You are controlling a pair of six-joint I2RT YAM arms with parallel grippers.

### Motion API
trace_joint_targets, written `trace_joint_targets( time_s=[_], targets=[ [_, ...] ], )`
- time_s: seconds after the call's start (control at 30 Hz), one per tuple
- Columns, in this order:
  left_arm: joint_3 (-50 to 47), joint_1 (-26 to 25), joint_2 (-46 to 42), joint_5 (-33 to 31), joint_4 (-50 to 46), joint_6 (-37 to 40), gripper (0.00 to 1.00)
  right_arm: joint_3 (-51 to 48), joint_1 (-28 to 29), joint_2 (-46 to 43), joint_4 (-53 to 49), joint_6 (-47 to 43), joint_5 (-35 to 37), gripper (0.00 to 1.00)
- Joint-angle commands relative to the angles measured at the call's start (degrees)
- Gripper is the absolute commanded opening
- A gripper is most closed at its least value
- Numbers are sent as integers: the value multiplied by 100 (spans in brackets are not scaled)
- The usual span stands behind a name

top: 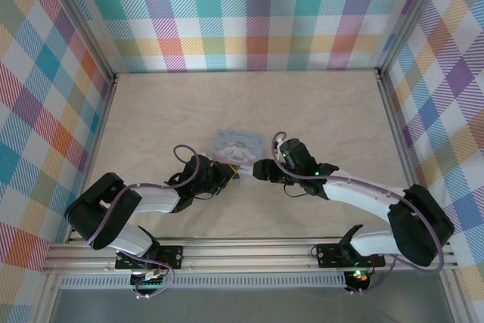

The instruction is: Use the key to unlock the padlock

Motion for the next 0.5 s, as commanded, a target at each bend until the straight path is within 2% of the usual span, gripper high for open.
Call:
trace_joint_targets(
  time_s=[0.0, 0.2, 0.47],
  targets=[
    [159, -100, -149, -101, -438, 53, 0, -97, -79, -485, -406, -907, 602, 69],
    [222, -98, -187, -130, -688, 8, 0, -348, -115, -1330, 28, -2052, 1094, 100],
    [352, -102, -195, -100, -1036, -148, 0, -983, -124, -2069, 1301, -3742, 1023, 100]
  ],
)
